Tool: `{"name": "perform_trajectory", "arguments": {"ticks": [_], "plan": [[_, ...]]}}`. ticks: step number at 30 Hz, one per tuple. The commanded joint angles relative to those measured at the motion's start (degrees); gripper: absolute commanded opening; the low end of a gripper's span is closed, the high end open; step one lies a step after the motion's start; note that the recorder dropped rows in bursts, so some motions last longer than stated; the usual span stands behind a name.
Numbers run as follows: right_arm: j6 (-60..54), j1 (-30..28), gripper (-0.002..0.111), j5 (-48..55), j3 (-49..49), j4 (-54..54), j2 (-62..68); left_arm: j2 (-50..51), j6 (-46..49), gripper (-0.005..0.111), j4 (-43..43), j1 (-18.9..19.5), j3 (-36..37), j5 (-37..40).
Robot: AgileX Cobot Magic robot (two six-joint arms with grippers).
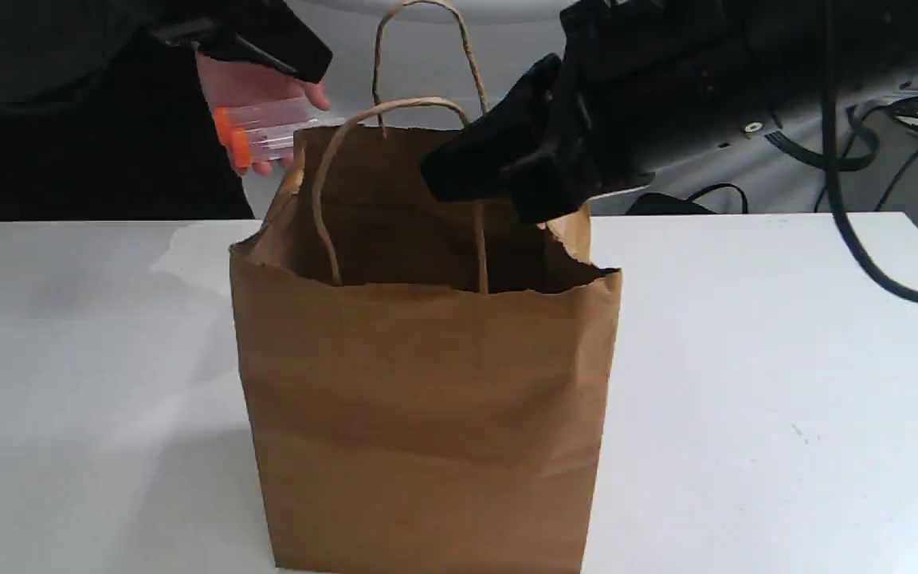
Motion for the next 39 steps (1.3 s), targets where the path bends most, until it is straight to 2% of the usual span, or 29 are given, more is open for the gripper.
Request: {"name": "perform_trajectory", "arguments": {"ticks": [1,8,21,23,25,26,27,34,39], "plan": [[0.11,0.13,0.000,0.30,-0.35,0.91,-0.12,1.19,0.73,0.040,5.93,-2.42,-1.24,0.10],[0.58,0.13,0.000,0.65,-0.35,0.91,-0.12,2.61,1.92,0.040,6.63,-4.45,-1.34,0.10],[0.58,0.13,0.000,0.65,-0.35,0.91,-0.12,5.03,1.68,0.039,4.05,-4.59,-1.34,0.10],[0.58,0.13,0.000,0.65,-0.35,0.91,-0.12,5.14,2.06,0.035,3.18,-4.59,-1.34,0.10],[0.58,0.13,0.000,0.65,-0.35,0.91,-0.12,5.14,2.79,0.018,2.75,-4.68,-1.34,0.10],[0.58,0.13,0.000,0.65,-0.35,0.91,-0.12,5.14,4.03,0.006,2.75,-4.68,-1.34,0.10],[0.58,0.13,0.000,0.65,-0.35,0.91,-0.12,5.14,4.97,0.000,2.75,-4.68,-1.34,0.10],[3.64,-0.01,0.000,-0.01,-1.37,0.71,-0.12,5.14,2.35,0.000,2.99,-4.68,-1.34,0.10],[11.03,-0.08,0.000,1.32,-9.84,0.46,-0.12,5.51,-2.45,0.000,4.36,-4.47,-1.34,0.10]]}}
